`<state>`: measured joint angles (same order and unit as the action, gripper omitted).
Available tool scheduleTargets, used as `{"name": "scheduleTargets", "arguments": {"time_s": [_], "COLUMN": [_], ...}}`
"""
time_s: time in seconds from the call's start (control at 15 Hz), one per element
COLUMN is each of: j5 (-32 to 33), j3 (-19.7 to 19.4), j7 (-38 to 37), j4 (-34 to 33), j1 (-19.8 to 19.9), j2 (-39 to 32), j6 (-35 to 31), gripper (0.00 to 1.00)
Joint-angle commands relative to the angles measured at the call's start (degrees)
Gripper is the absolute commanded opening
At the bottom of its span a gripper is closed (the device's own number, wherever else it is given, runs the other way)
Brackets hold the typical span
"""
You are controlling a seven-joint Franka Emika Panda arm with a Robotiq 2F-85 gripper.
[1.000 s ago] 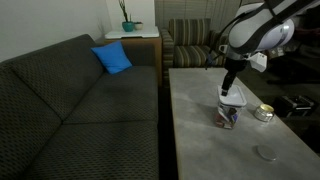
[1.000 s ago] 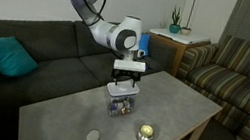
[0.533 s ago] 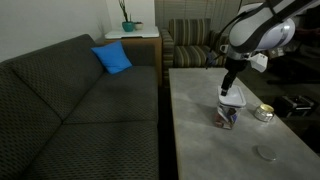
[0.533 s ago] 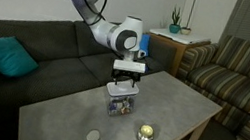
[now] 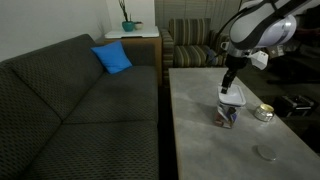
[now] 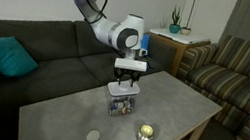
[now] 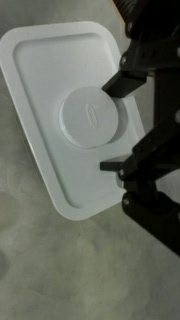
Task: Take the lid off the storage box and put it on the table
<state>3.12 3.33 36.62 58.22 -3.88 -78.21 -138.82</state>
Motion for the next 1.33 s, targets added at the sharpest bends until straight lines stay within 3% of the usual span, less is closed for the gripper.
{"name": "scheduleTargets", "arguments": {"time_s": [0.0, 0.47, 0.73, 1.27], "j5": [-1.0, 0.2, 0.8, 2.9], "j3": [2.7, 5.5, 5.0, 3.1], "j7": [3.6, 13.5, 19.1, 19.1], "j4": [3.5, 5.7, 7.0, 7.7], "j1": [2.1, 4.5, 5.1, 4.1], "j2": [1.9, 3.1, 4.4, 4.7], "j6": [0.2, 3.7, 7.1, 6.2], "gripper": [0.97, 1.0, 1.0, 1.0]}}
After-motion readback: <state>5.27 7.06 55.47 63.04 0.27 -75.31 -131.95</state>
